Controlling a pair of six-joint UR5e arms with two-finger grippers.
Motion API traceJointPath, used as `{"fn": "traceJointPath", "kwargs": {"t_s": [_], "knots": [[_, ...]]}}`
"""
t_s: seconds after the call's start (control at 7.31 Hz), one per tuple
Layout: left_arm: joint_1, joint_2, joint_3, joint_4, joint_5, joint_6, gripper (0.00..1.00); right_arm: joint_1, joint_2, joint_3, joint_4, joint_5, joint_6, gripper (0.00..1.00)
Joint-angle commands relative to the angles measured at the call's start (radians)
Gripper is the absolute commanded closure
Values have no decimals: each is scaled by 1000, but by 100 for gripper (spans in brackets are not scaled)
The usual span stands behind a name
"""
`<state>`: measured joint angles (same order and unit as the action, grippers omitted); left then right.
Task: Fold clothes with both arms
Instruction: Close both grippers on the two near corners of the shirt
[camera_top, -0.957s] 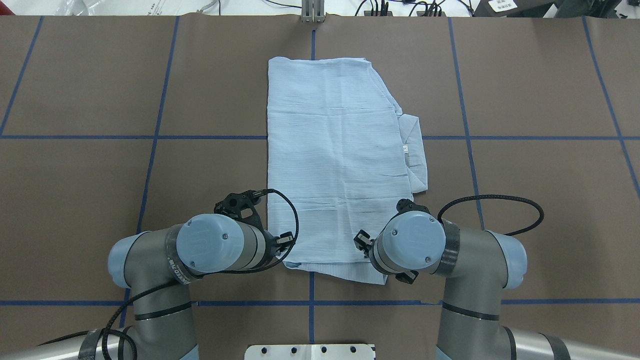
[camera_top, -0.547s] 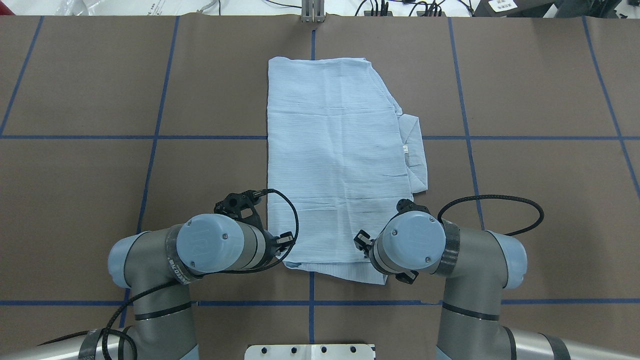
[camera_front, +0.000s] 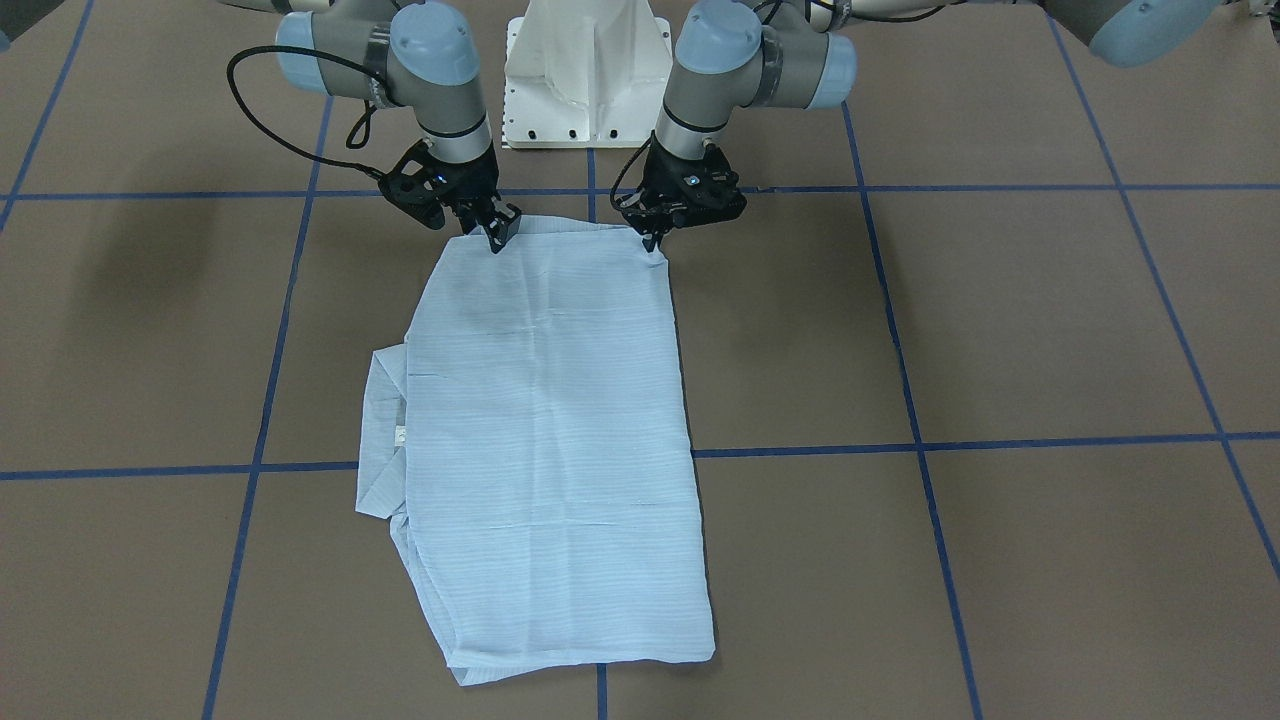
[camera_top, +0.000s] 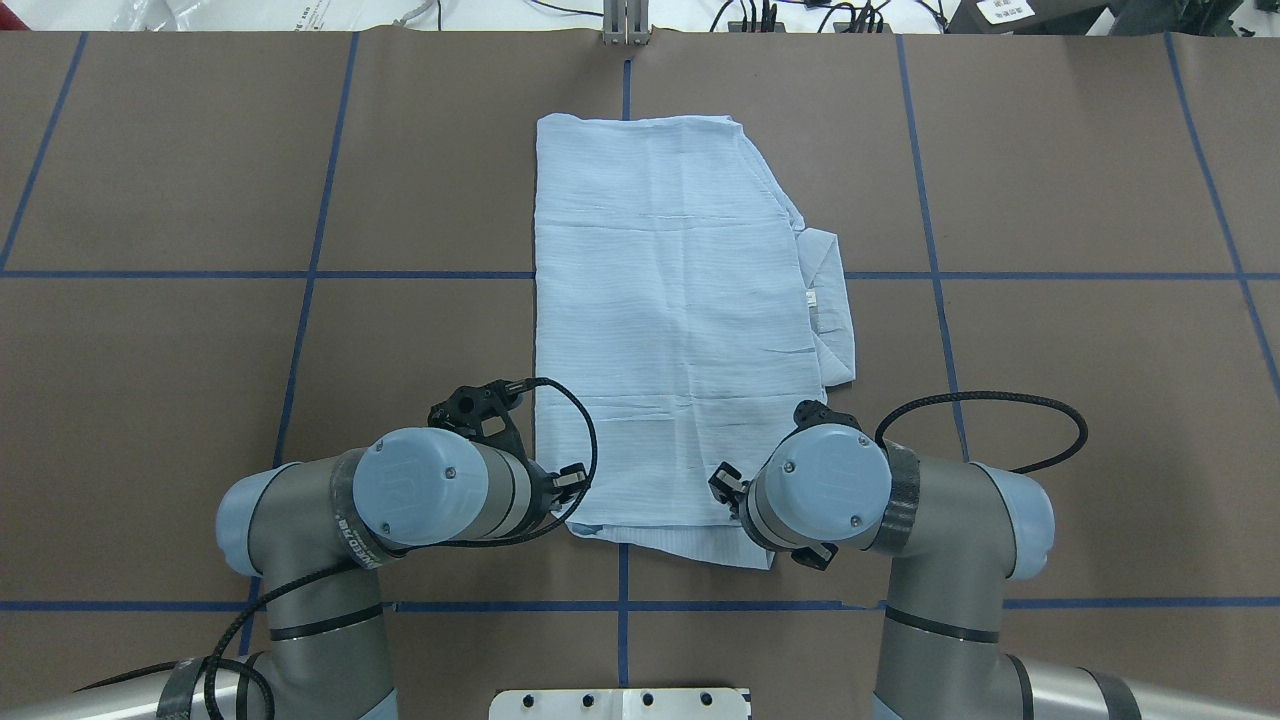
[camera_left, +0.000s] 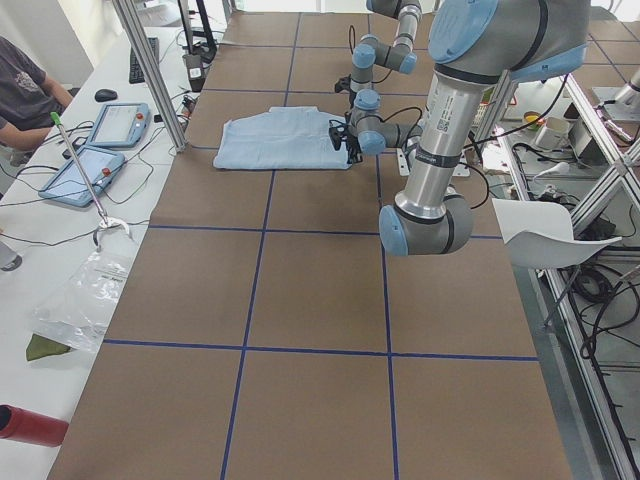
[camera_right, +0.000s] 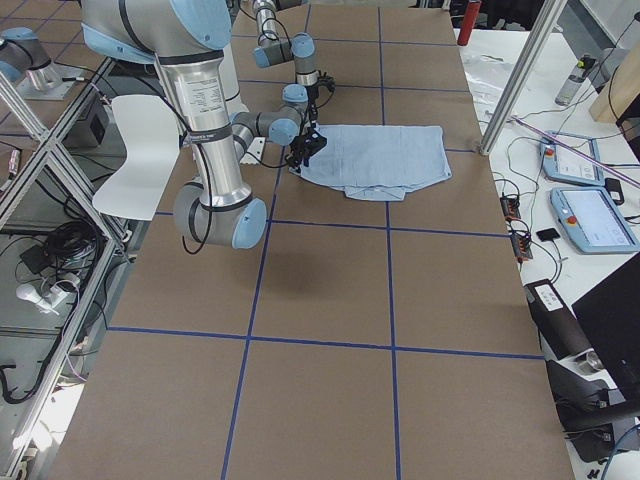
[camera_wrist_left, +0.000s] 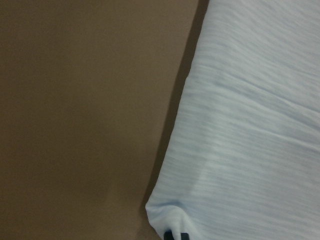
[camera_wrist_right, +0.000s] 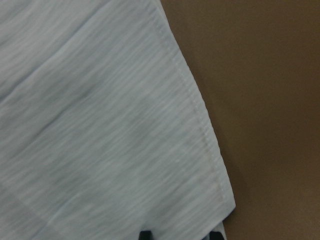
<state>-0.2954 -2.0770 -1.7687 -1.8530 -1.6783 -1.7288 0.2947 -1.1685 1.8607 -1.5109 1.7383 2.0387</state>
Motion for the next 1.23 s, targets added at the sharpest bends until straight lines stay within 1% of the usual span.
{"fn": "traceJointPath", "kwargs": {"t_s": [0.0, 0.14, 0.41, 0.55, 0.82, 1.09], "knots": [[-1, 0, 0, 0, 0, 0, 100, 0, 1, 0, 0, 1, 2, 75], [-1, 2, 0, 0, 0, 0, 100, 0, 1, 0, 0, 3, 2, 80], [-1, 2, 0, 0, 0, 2, 100, 0, 1, 0, 0, 3, 3, 97], [-1, 2, 0, 0, 0, 2, 100, 0, 3, 5, 0, 3, 8, 100], [-1, 2, -8, 0, -1, 2, 100, 3, 1, 15, 3, 1, 5, 100], [-2, 3, -17, 3, -3, 3, 100, 10, -9, 61, 3, 9, -3, 100]]}}
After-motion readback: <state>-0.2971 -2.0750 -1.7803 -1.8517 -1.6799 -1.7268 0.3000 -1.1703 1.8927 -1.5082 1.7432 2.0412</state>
